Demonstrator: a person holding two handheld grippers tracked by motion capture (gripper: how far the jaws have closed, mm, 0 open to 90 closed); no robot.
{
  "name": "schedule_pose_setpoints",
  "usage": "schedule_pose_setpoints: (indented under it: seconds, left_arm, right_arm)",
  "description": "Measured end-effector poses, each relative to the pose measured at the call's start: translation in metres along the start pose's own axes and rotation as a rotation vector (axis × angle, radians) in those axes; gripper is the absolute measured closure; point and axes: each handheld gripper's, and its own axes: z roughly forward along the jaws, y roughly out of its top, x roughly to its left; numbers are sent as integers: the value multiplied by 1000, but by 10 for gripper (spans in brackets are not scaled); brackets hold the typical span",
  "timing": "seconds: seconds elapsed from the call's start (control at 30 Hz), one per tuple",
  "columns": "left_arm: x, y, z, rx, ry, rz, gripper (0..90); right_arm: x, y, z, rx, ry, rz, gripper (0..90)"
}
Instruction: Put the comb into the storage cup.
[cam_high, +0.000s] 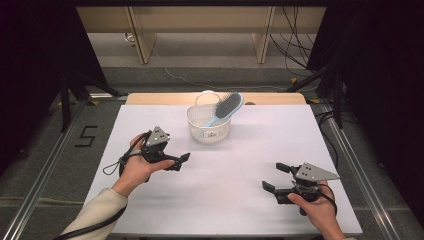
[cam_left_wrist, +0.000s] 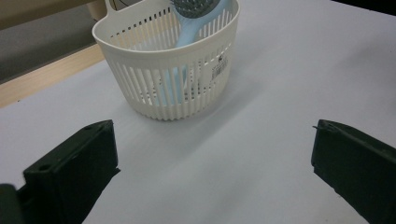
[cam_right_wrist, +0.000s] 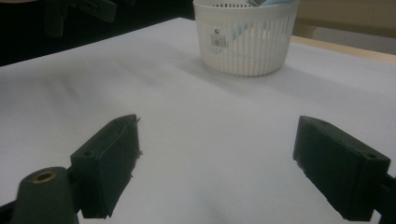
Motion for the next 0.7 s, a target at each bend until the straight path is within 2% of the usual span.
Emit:
schedule_pose_setpoints:
  seconds: [0.3,0.7]
  left_arm:
    - [-3,-11,-7,13,1,7,0]
    - [1,-27,-20,28,14,0,0]
  right_arm:
    - [0,0,0,0,0,1,155]
    - [0,0,0,3,-2,1,155]
